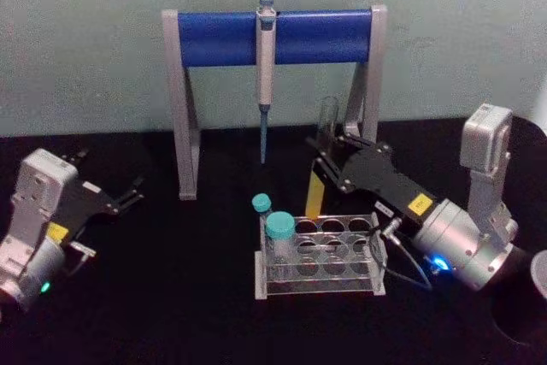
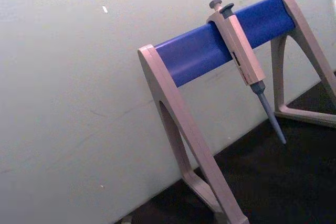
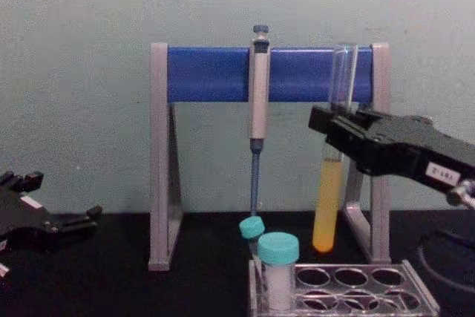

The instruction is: Pick up the test tube from the test tube rack, shake it, then place it back into the test tube rack.

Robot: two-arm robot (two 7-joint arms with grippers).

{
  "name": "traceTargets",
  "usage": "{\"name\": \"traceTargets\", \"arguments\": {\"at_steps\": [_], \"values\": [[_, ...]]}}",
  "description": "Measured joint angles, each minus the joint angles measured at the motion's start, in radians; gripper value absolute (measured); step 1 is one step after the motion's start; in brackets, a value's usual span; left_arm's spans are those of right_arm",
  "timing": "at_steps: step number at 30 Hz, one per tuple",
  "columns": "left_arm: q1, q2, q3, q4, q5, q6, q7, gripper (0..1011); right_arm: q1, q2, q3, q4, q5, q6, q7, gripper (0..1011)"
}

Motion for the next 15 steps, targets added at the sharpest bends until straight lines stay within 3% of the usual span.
{"name": "traceTargets", "arguments": {"at_steps": [6, 15], "values": [[0.0, 0.0, 0.0, 0.0, 0.0, 0.0, 0.0, 1010, 0.018, -0.025, 0.006, 0.032, -0.019, -0.033, -0.038, 229], [0.0, 0.0, 0.0, 0.0, 0.0, 0.0, 0.0, 1010, 0.019, -0.035, 0.027, 0.04, -0.056, -0.033, -0.084, 229]]}}
